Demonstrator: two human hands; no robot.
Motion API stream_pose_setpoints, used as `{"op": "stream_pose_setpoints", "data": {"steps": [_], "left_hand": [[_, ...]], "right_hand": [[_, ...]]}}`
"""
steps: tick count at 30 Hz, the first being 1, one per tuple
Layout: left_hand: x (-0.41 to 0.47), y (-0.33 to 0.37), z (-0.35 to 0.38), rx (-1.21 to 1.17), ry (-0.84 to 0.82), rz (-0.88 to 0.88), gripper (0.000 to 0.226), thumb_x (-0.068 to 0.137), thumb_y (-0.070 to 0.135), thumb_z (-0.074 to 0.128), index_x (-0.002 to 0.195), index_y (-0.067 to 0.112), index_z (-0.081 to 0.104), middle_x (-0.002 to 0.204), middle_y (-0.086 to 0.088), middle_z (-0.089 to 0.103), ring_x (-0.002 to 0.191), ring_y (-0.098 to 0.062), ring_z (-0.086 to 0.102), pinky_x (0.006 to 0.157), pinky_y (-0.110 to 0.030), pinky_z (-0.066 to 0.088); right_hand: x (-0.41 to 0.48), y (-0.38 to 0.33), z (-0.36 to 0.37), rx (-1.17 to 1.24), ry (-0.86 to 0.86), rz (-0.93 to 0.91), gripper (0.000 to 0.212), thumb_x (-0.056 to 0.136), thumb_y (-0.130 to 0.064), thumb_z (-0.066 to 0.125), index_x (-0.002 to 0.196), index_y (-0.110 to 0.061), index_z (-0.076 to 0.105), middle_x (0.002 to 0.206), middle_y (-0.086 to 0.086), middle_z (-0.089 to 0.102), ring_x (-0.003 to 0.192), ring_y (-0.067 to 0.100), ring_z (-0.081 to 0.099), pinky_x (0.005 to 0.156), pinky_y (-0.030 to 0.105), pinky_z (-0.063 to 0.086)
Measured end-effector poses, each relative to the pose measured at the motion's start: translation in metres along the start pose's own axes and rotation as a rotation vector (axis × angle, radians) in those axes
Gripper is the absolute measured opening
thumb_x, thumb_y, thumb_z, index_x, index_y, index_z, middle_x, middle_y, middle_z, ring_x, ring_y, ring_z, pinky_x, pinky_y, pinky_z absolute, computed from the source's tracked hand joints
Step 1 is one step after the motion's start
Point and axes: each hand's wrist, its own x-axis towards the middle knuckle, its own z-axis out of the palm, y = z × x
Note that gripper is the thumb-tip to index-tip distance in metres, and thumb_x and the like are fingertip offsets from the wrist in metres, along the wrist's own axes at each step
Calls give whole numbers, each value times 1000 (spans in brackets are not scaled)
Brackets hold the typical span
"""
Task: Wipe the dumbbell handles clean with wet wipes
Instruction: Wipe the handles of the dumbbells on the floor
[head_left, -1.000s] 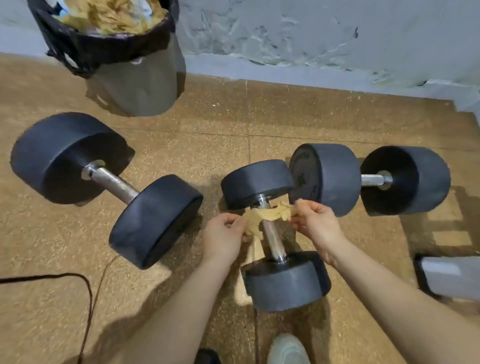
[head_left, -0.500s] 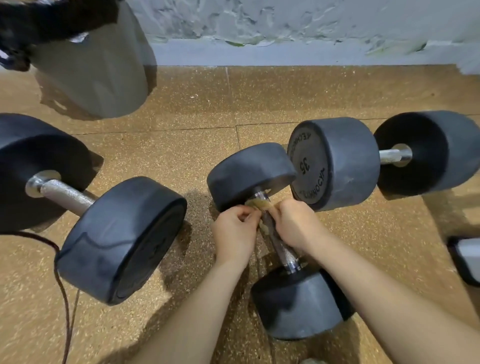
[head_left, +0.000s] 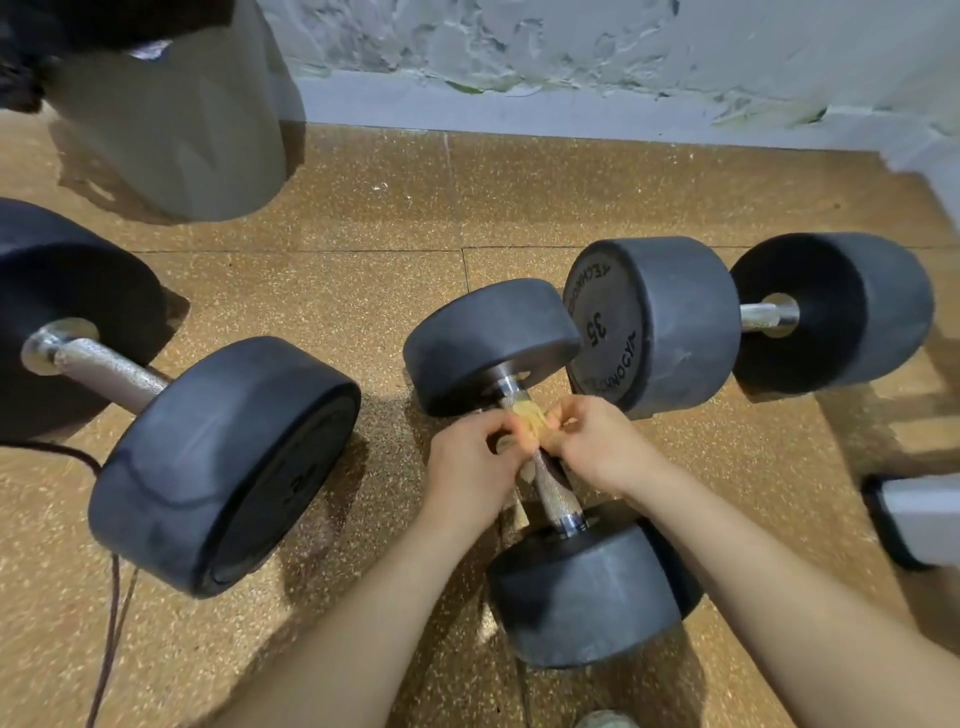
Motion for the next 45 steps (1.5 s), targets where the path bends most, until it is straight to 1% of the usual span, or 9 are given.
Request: {"op": "stream_pose_setpoints", "data": {"steps": [7, 11, 14, 18, 24, 28, 33, 39, 45], "left_hand": [[-22, -1, 4, 190, -311, 49, 12, 89, 27, 64, 89, 25, 76, 80, 11, 68, 78, -6, 60, 69, -18, 45], [-25, -3, 0, 89, -456, -47, 17, 90, 21, 62, 86, 28, 77, 73, 16, 64, 69, -2, 55, 61, -18, 40], [-27, -4, 5, 94, -399, -60, 11, 88, 22, 68, 91, 27, 77, 80, 15, 68, 73, 0, 59, 65, -18, 44], [-27, -2, 12, 128, -205, -44, 7, 80, 29, 77, 87, 29, 77, 81, 17, 71, 73, 5, 62, 70, -17, 52], [-23, 8, 15, -22, 107, -69, 12, 82, 21, 73, 79, 27, 63, 65, 10, 64, 63, 1, 60, 63, -21, 48], [-31, 0, 18, 90, -2, -31, 10, 79, 23, 77, 73, 29, 71, 76, 14, 69, 76, -2, 62, 74, -23, 51], [-29, -2, 12, 169, -300, -58, 5, 76, 25, 81, 76, 29, 78, 80, 17, 72, 81, 1, 63, 82, -24, 51], [-21, -4, 14, 204, -253, -56, 12, 75, 21, 82, 70, 27, 74, 79, 14, 69, 78, -1, 61, 75, -21, 48], [-12, -12, 11, -138, 93, -188, 10, 89, 17, 67, 81, 24, 67, 83, 4, 68, 79, -14, 65, 72, -28, 54]], "right_hand": [[-25, -4, -10, -214, -11, -73, 27, 86, -48, 66, 79, -22, 66, 70, -5, 68, 66, 9, 62, 59, 25, 45], [-31, -4, -2, -321, 37, -83, 17, 83, -36, 73, 76, -25, 62, 73, -8, 67, 67, 13, 61, 60, 23, 44], [-34, 2, -1, -455, 56, -72, 15, 79, -23, 72, 71, -28, 62, 78, -12, 65, 77, 13, 60, 68, 22, 44], [-19, 11, -19, -285, -77, 55, 19, 75, -11, 73, 65, -26, 69, 70, -11, 67, 74, 12, 63, 69, 26, 51], [-17, 16, -8, -137, 93, -77, 8, 83, -27, 67, 84, -27, 59, 84, -7, 66, 77, 16, 61, 67, 28, 47], [-25, 14, -12, -176, -41, -91, 22, 75, -43, 77, 76, -24, 66, 74, -9, 68, 72, 9, 63, 63, 25, 49], [-25, 6, -21, -457, -173, -63, 7, 74, -25, 78, 79, -22, 73, 78, -7, 69, 77, 12, 64, 69, 26, 53], [-19, 2, -20, -473, -301, -17, 10, 70, -14, 76, 80, -16, 75, 75, -2, 70, 70, 15, 61, 65, 26, 52], [-9, 12, -14, 17, 108, -88, 21, 76, 1, 68, 66, -17, 69, 68, -4, 70, 69, 8, 66, 74, 31, 57]]}}
